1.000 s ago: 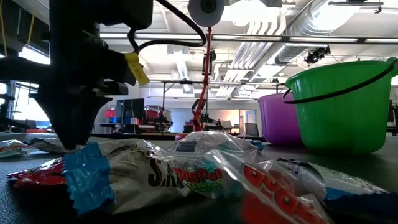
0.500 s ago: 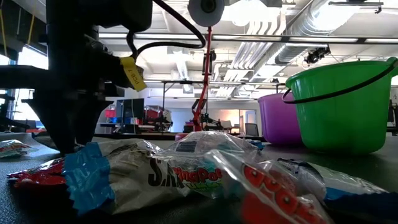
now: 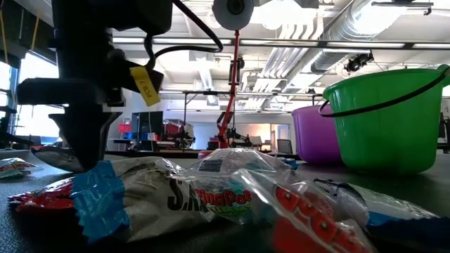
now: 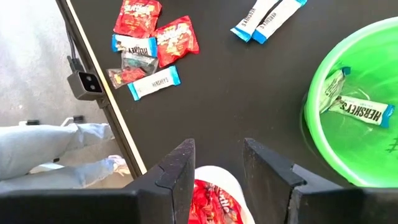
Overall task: Organize candy in baskets
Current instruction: Put the white chocolate bar into the green bucket
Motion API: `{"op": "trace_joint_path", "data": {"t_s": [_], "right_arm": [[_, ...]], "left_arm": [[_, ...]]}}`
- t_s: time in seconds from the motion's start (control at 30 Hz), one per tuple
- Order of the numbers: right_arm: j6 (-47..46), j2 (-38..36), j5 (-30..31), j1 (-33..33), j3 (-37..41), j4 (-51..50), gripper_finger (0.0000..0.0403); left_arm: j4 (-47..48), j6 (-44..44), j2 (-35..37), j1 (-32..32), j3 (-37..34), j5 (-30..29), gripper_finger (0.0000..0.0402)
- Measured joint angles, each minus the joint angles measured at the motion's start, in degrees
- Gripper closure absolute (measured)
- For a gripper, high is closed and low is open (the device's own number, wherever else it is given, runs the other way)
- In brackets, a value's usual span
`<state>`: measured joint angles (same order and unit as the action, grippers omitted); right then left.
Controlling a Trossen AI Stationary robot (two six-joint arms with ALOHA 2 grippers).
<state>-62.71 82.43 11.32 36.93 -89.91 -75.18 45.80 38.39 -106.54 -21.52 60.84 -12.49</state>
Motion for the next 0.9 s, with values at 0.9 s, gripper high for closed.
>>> {"op": "trace_joint_path", "data": {"t_s": [0.9], "right_arm": [[10.91, -0.02, 30.45, -7.3, 0.0, 13.84, 0.0274]], "left_arm": [[0.33, 13.05, 10.91, 2.12, 27.82, -30.14, 0.0394]]}}
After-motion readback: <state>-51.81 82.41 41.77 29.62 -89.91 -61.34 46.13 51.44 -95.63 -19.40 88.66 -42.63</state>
